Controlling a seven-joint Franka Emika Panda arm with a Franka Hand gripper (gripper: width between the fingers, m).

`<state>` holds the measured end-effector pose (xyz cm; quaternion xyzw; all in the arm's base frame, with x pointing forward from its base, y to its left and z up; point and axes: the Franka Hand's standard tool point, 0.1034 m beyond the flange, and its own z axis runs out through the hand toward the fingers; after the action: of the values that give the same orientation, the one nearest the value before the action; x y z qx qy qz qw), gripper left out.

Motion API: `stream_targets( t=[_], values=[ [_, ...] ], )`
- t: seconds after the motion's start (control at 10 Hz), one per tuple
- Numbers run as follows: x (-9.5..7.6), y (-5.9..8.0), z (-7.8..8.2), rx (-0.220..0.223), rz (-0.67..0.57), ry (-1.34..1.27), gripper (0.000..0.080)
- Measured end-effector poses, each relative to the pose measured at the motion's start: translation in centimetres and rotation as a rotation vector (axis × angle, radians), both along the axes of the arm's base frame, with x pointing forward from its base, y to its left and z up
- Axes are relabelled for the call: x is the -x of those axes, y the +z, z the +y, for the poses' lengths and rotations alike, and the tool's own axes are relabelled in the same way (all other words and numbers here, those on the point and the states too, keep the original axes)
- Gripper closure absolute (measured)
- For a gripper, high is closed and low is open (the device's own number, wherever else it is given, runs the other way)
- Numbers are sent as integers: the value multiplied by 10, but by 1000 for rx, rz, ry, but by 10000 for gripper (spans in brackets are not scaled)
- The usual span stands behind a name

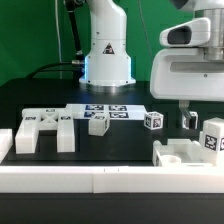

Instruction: Assemble chair

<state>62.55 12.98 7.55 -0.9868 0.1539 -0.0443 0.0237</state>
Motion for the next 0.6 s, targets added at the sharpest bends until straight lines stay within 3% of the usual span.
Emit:
stream_targets(
  t=[0.6],
  values=[
    [1, -1, -2, 48, -14, 458, 150]
  ],
)
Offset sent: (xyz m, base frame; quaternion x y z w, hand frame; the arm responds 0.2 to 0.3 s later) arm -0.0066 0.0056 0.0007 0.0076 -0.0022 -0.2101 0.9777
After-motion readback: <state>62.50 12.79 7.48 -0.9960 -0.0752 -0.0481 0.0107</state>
